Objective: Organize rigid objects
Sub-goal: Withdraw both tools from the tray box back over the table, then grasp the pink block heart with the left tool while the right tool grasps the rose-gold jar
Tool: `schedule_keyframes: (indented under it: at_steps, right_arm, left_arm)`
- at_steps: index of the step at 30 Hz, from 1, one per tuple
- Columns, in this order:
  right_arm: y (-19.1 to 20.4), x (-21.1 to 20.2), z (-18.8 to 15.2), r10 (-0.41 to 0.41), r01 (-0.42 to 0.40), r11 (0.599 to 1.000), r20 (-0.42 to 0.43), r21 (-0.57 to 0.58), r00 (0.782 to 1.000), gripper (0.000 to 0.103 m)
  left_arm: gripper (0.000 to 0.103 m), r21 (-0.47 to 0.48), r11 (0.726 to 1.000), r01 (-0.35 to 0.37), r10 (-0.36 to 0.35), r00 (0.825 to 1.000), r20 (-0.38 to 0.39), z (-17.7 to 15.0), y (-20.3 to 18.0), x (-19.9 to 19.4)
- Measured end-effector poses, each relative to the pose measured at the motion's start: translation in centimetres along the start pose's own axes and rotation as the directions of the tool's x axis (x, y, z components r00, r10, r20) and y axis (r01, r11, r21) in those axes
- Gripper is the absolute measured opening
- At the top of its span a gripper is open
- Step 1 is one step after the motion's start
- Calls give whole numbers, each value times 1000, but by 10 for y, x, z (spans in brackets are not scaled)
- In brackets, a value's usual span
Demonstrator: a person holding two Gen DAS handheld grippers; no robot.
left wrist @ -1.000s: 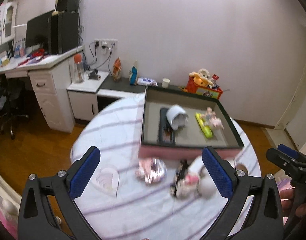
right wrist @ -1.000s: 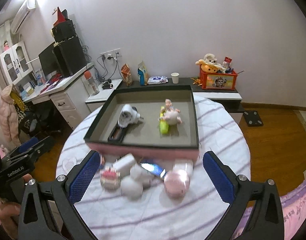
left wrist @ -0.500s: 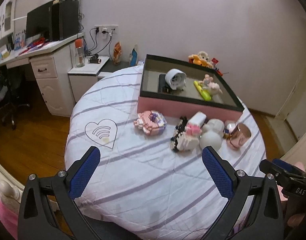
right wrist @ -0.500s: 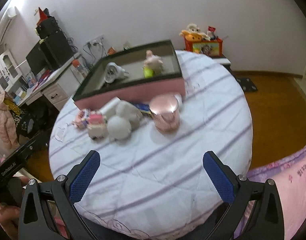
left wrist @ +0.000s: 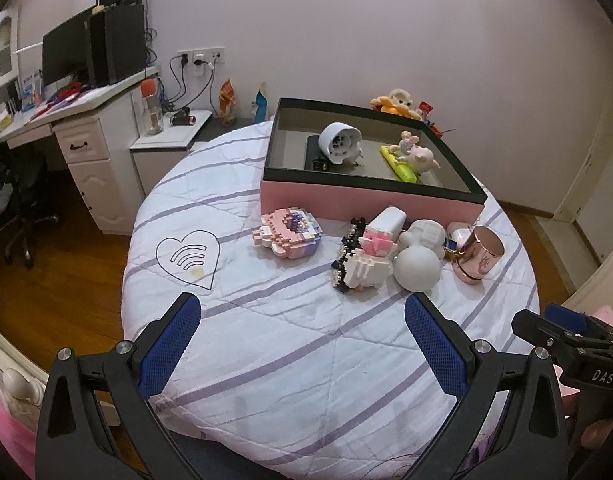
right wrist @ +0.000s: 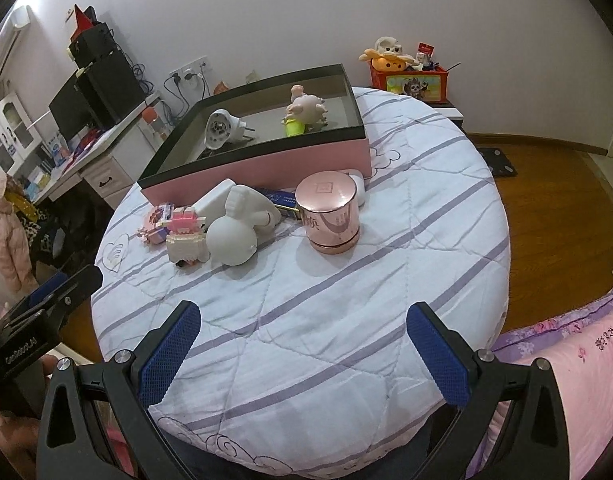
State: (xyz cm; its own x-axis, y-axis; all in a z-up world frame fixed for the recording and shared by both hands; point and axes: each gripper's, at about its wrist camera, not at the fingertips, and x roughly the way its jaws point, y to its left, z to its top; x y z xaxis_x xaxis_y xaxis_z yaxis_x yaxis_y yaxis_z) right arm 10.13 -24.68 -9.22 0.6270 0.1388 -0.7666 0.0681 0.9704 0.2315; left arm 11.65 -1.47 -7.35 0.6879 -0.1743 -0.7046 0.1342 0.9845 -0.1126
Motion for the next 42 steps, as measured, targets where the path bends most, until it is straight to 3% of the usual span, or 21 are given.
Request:
schedule_keyframes:
  at_steps: [18, 38, 42]
  right_arm:
    - [-2, 23, 22, -50, 50, 999, -25, -10, 998, 103]
    - [-4, 57, 43, -95, 93, 995, -68, -22, 993, 103]
    - [-6, 61, 45, -106, 105, 994, -63, -16, 992, 103]
  left_arm:
    - [103, 3, 998, -65, 65, 996, -68, 34, 25, 79]
    - [102, 41, 998, -49, 54, 988, -141, 45, 21, 147]
    - [95, 43, 998, -34, 40, 991, -130, 45, 21, 147]
